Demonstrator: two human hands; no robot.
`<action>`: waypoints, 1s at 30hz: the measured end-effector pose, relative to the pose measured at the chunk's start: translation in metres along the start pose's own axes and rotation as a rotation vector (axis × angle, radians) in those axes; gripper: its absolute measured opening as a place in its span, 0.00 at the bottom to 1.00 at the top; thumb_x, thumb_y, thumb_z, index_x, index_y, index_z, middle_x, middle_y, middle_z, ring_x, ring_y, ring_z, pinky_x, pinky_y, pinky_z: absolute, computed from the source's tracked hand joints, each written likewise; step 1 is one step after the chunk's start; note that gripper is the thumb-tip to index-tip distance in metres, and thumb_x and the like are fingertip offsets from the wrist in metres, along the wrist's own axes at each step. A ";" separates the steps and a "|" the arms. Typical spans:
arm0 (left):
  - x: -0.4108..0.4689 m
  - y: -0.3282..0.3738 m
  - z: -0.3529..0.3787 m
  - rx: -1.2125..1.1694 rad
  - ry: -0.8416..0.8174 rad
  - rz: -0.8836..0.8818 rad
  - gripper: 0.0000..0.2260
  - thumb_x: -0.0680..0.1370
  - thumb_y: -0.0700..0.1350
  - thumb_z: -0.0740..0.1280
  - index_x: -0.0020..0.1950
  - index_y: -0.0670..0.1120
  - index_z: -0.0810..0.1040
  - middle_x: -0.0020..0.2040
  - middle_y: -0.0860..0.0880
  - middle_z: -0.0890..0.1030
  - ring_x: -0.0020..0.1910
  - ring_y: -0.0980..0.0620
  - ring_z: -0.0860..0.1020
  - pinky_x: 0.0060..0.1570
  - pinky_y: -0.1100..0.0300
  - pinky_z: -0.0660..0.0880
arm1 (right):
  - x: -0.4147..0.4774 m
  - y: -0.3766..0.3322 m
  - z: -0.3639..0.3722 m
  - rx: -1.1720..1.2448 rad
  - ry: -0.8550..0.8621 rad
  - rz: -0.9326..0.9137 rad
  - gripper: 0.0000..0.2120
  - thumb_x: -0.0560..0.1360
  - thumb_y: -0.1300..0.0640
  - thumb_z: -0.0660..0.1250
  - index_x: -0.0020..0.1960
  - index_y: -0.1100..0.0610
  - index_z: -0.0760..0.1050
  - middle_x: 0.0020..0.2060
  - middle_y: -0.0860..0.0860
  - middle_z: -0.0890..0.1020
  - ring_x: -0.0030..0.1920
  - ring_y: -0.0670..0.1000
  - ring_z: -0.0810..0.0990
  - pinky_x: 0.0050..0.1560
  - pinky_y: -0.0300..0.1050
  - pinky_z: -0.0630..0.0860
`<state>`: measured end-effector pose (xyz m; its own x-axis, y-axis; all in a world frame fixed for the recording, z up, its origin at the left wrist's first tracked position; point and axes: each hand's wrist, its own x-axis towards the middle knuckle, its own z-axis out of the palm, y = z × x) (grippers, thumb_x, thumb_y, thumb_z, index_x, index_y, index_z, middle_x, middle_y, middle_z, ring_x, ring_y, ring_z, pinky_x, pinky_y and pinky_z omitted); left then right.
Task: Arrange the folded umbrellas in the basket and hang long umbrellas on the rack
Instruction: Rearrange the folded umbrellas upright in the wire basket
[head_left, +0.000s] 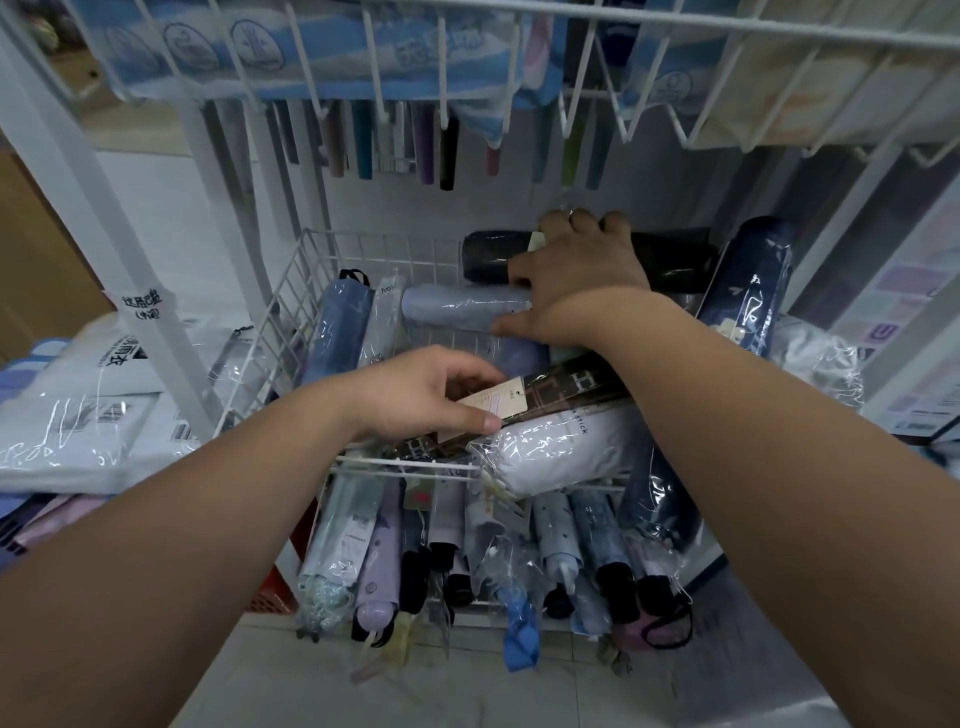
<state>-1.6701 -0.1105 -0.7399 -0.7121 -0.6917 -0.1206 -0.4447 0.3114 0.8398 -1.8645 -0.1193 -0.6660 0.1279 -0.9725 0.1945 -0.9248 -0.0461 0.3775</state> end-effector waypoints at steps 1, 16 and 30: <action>-0.001 0.000 0.000 -0.002 0.002 0.012 0.19 0.75 0.42 0.76 0.65 0.52 0.80 0.54 0.53 0.86 0.54 0.55 0.84 0.56 0.62 0.79 | 0.000 0.000 -0.001 0.005 -0.002 -0.002 0.32 0.68 0.23 0.59 0.64 0.40 0.75 0.68 0.55 0.69 0.70 0.61 0.65 0.68 0.62 0.59; -0.006 -0.010 0.013 0.223 0.068 0.044 0.29 0.76 0.44 0.75 0.74 0.58 0.68 0.61 0.59 0.80 0.56 0.64 0.79 0.55 0.68 0.77 | 0.000 0.005 -0.005 0.087 -0.061 -0.040 0.24 0.73 0.30 0.61 0.64 0.39 0.77 0.70 0.54 0.69 0.72 0.59 0.64 0.71 0.62 0.57; -0.049 0.011 -0.055 0.665 0.238 -0.122 0.29 0.75 0.53 0.75 0.72 0.67 0.68 0.56 0.59 0.77 0.49 0.61 0.75 0.44 0.66 0.69 | 0.007 0.002 -0.004 0.224 0.012 0.118 0.22 0.77 0.33 0.60 0.63 0.43 0.80 0.70 0.51 0.70 0.71 0.57 0.65 0.69 0.57 0.60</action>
<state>-1.6099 -0.1092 -0.6954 -0.5321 -0.8466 -0.0106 -0.8045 0.5016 0.3180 -1.8640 -0.1252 -0.6606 0.0168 -0.9715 0.2363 -0.9898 0.0172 0.1412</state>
